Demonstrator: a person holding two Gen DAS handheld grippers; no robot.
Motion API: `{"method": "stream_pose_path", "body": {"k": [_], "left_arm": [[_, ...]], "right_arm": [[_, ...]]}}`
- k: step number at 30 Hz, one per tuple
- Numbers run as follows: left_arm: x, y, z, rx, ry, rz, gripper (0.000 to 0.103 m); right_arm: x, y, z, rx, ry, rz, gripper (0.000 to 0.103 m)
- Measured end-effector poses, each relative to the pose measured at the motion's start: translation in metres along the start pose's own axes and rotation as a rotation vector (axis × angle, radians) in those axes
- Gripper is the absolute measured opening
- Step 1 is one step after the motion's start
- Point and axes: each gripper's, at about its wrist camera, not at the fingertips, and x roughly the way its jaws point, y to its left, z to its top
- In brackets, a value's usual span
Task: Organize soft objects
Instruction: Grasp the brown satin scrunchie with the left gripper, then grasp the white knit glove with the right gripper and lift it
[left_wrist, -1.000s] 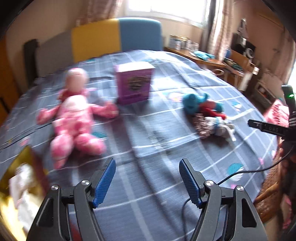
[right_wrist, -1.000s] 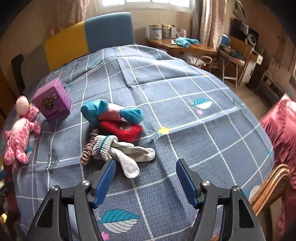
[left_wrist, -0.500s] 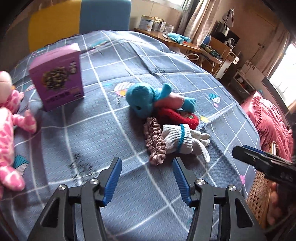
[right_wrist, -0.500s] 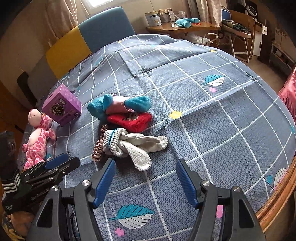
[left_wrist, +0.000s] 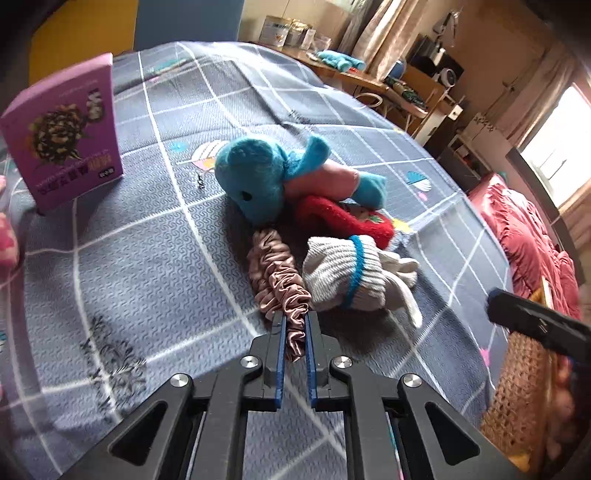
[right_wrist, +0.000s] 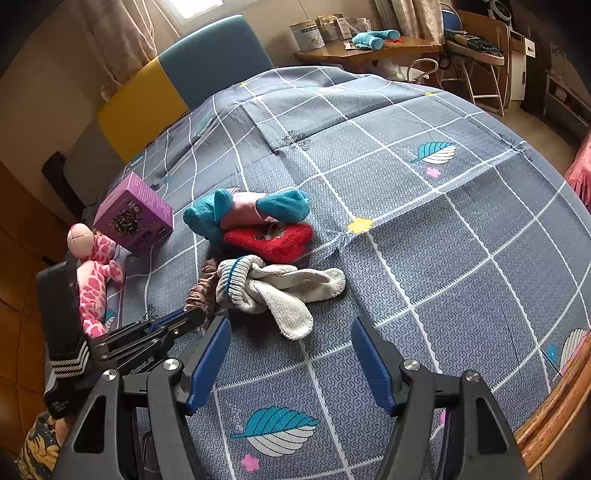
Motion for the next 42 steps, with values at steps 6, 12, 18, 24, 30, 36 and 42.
{"method": "stream_pose_path", "body": {"k": [6, 12, 18, 24, 30, 36, 42], "left_arm": [[-0.056, 0.016, -0.033, 0.020, -0.035, 0.037, 0.009], [-0.083, 0.046, -0.078, 0.008, 0.010, 0.109, 0.010], [-0.098, 0.071, -0.109, -0.040, 0.020, 0.140, 0.023], [-0.115, 0.078, -0.116, -0.069, -0.021, 0.145, 0.041], [-0.115, 0.077, -0.108, -0.070, -0.057, 0.194, 0.057], [-0.093, 0.083, -0.104, -0.063, -0.021, 0.231, 0.055], [-0.081, 0.082, -0.107, -0.033, 0.006, 0.239, 0.027]], "right_arm": [[0.000, 0.000, -0.001, -0.003, -0.002, -0.006, 0.069], [0.000, 0.002, -0.001, -0.014, 0.000, -0.028, 0.069], [0.003, 0.011, -0.002, -0.078, 0.025, -0.067, 0.069], [0.015, 0.040, -0.007, -0.286, 0.109, -0.114, 0.069], [0.024, 0.066, 0.007, -0.506, 0.163, -0.130, 0.069], [0.050, 0.085, 0.024, -0.685, 0.226, -0.144, 0.069], [0.095, 0.094, 0.027, -0.758, 0.323, -0.154, 0.070]]}}
